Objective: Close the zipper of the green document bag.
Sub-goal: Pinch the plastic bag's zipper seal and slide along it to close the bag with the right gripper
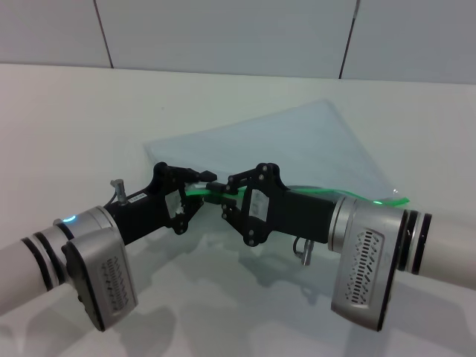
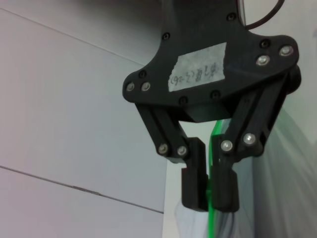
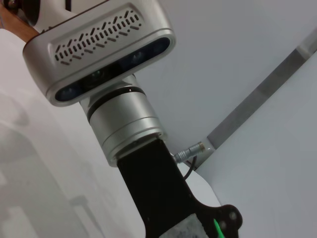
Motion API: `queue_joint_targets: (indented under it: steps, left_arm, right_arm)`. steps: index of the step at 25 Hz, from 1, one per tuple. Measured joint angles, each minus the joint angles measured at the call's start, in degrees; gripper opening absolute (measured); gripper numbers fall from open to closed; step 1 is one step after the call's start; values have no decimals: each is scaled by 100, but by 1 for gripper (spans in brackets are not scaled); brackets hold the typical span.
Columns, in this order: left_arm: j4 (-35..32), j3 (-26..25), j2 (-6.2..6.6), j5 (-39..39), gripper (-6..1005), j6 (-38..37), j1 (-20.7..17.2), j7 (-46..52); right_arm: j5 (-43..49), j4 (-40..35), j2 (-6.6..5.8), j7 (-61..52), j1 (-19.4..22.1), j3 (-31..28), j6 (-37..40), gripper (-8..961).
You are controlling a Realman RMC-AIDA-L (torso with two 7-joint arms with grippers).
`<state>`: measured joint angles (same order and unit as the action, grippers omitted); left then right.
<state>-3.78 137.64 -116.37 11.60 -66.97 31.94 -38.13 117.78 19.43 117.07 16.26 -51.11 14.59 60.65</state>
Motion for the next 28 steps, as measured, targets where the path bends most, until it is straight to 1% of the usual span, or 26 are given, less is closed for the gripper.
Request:
queue_joint_targets:
  steps: [11,19,28]
  left_arm:
    - [-2,0,0,0,56,-17,-21,-32]
    - [-17,0,0,0,56,-59,-41,-59]
    - [5,-26,14,24,55,-241,-78,-70]
  right_arm:
    - [-4,-17,-9,3,56,-63,-26,77]
    - [-6,-44,-19,8,182,-92,-16,78]
    - [-8,-54,-27,174,348,-278,-12,77]
